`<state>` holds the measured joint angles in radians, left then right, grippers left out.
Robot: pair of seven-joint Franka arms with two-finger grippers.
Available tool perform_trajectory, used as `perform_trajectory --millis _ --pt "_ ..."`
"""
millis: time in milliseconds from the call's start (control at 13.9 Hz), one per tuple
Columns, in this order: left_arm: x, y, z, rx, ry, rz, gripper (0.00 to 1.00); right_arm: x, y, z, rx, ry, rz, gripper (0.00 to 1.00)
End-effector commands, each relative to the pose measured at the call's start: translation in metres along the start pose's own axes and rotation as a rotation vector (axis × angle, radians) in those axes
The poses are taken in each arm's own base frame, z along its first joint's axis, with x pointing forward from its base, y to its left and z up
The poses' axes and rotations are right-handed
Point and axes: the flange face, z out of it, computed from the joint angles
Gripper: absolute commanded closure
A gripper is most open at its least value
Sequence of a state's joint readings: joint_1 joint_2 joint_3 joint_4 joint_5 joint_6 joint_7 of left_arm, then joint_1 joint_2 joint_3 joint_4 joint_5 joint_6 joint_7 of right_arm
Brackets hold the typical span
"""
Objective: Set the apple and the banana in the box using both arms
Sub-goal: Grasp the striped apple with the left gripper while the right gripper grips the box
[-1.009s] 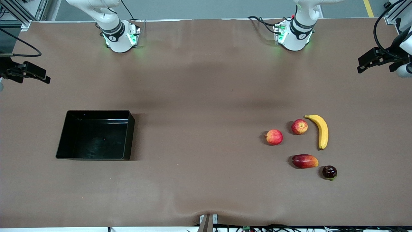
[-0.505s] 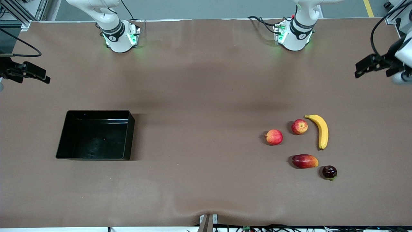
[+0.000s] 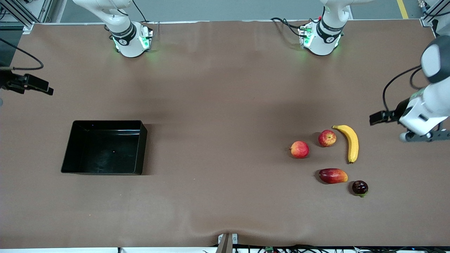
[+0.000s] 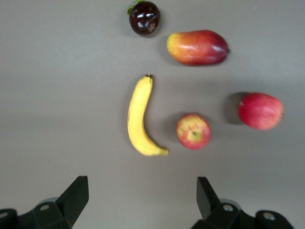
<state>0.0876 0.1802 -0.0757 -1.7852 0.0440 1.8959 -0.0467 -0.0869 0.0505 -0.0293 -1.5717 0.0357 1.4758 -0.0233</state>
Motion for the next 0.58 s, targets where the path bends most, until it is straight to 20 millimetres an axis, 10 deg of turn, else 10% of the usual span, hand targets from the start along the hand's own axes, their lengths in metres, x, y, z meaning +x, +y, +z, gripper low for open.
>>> perform_trajectory --millis 0,505 --pt "-0.003 -0.002 0.048 -0.006 0.042 -0.010 0.00 0.020 0.022 0.035 0.001 0.008 -0.030 0.00" --pt "-0.001 0.030 0.149 -0.040 0.042 -0.026 0.00 0.074 0.046 0.138 0.001 0.021 -0.044 0.00"
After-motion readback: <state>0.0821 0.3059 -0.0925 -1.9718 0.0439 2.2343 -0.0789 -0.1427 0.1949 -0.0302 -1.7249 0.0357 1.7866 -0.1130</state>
